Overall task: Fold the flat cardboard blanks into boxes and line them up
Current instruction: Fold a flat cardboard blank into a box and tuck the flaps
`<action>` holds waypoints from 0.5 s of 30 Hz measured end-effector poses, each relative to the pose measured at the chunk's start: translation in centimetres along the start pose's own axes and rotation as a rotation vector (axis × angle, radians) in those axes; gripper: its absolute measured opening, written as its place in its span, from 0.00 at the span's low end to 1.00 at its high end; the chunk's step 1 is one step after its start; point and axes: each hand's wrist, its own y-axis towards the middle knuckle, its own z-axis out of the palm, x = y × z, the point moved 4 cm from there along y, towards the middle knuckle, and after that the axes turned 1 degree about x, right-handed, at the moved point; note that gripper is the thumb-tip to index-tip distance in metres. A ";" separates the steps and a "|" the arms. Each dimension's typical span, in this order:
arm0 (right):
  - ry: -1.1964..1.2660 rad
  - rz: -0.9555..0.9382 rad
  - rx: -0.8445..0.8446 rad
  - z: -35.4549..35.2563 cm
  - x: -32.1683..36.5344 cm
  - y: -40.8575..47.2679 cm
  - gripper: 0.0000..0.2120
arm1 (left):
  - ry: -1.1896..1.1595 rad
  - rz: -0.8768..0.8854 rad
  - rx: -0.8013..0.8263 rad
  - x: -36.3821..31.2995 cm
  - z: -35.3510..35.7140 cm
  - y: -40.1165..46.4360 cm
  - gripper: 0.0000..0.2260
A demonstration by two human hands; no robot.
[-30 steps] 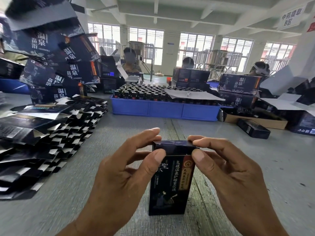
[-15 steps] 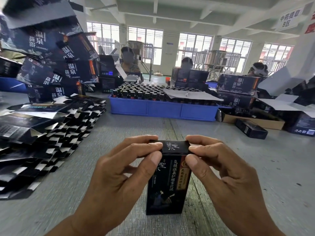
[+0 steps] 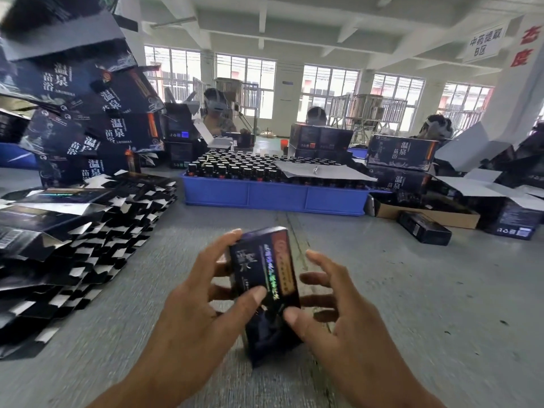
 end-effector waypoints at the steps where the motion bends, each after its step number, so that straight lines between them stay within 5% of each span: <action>1: -0.056 -0.004 0.036 0.4 0.1 -0.1 0.31 | -0.038 -0.048 -0.032 0.4 -0.2 0.1 0.31; 7: -0.460 -0.154 0.175 2.6 0.7 -0.6 0.38 | -0.263 -0.276 -0.148 2.1 0.0 0.6 0.28; 15: -0.490 -0.053 0.136 2.0 -0.6 0.0 0.30 | -0.120 -0.255 -0.064 3.2 0.6 0.6 0.27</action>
